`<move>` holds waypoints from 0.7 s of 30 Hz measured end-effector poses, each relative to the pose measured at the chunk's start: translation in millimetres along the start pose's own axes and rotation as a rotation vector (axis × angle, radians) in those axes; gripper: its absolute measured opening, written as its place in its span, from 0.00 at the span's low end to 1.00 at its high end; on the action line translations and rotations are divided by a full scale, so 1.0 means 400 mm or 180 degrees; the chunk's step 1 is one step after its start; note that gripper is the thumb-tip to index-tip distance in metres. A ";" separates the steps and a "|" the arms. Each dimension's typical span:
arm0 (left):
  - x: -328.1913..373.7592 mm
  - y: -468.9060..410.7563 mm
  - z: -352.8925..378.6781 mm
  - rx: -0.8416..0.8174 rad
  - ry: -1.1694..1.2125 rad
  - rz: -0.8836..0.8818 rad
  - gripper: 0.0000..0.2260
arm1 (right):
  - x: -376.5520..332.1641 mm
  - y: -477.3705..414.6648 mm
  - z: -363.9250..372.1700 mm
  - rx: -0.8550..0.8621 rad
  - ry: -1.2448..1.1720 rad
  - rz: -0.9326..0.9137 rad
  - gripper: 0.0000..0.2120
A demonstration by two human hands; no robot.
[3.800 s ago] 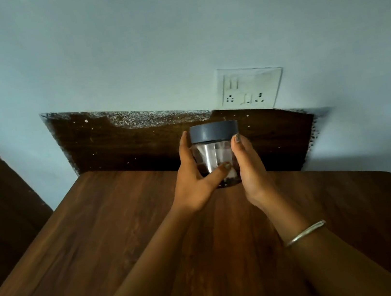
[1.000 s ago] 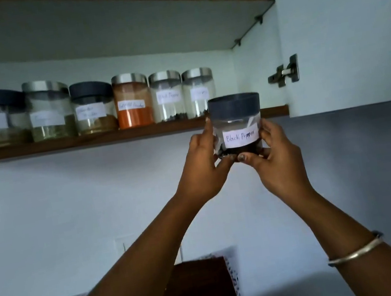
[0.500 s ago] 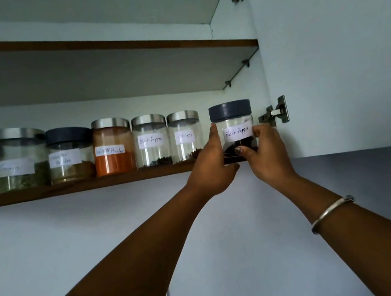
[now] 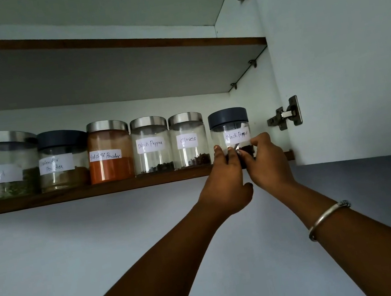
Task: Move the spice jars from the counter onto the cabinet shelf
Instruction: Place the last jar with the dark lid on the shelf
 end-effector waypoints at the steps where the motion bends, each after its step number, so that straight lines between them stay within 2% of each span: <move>1: 0.001 -0.002 0.002 -0.0002 -0.0056 0.0005 0.39 | 0.003 0.002 0.004 0.0013 0.0035 0.0001 0.19; 6: 0.002 -0.008 0.009 0.0051 -0.0110 -0.0075 0.40 | 0.004 0.009 0.019 0.0024 0.0254 -0.0017 0.20; 12: 0.013 -0.005 0.015 0.0001 -0.0068 0.0026 0.39 | 0.006 0.016 0.031 -0.0269 0.0375 0.0010 0.18; 16: 0.002 -0.001 0.023 -0.0142 0.0024 0.0067 0.43 | 0.007 0.040 0.039 -0.0481 0.0386 0.0019 0.19; 18: -0.015 0.008 0.025 -0.0272 0.0048 0.0140 0.44 | -0.014 0.059 0.038 -0.0461 0.0592 -0.0118 0.21; 21: -0.034 0.037 -0.001 -0.0300 -0.0022 0.0478 0.44 | -0.082 0.100 0.048 -0.0403 0.0964 -0.0660 0.25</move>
Point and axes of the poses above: each hand's wrist, its own y-axis away from the middle knuckle, its own z-axis out of the palm, x = y × z, the point moved 8 cm from there along -y, towards the middle knuckle, and after that the axes turned 11 degrees about x, right-handed, at the moved point
